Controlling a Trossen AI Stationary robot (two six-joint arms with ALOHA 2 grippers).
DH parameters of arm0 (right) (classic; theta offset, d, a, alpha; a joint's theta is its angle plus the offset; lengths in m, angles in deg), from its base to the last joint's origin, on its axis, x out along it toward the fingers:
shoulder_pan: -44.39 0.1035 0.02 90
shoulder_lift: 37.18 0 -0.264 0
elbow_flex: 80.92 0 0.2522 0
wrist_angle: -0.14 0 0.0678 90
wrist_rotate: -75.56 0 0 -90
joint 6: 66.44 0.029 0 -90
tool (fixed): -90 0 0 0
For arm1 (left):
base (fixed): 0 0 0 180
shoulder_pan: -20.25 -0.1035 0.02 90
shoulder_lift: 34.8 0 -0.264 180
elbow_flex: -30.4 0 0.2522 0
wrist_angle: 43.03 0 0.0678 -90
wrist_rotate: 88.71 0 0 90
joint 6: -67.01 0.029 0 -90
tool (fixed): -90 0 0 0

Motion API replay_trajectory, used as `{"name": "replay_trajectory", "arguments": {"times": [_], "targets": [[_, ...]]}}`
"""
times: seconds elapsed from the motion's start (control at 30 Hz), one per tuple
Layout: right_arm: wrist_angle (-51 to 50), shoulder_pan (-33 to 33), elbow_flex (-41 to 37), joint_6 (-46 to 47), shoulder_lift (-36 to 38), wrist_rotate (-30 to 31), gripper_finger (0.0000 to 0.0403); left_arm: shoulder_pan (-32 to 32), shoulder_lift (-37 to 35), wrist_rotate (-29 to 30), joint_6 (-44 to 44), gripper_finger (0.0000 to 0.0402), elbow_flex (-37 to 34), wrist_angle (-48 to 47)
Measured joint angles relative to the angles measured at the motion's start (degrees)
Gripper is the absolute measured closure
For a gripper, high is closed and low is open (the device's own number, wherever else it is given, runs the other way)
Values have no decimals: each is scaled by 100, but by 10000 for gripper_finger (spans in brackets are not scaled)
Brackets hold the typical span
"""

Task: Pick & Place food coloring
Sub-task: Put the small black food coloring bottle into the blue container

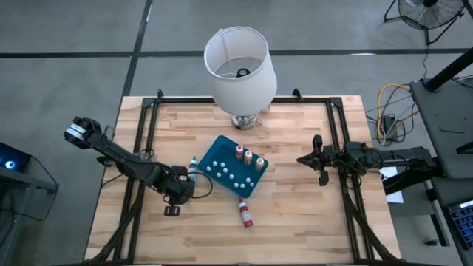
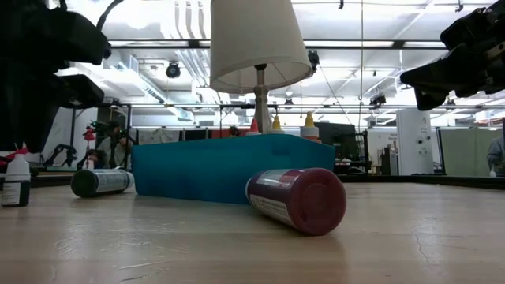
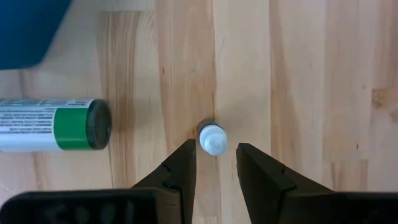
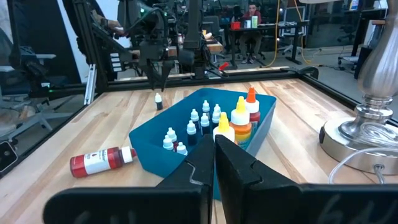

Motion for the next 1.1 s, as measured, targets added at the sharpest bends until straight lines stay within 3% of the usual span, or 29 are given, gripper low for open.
{"name": "replay_trajectory", "arguments": {"times": [0.57, 0.97, 1.1], "targets": [[-1, 0, 0, 0, 0, 2, 394, 0, 846, -63, 101, 314, 21, 461], [1, 0, 0, -1, 0, 1, 394, -2, 875, -247, 135, 315, 14, 438], [1, 2, 0, 0, 1, 2, 394, -2, 875, -249, 114, 333, 17, 309]]}}
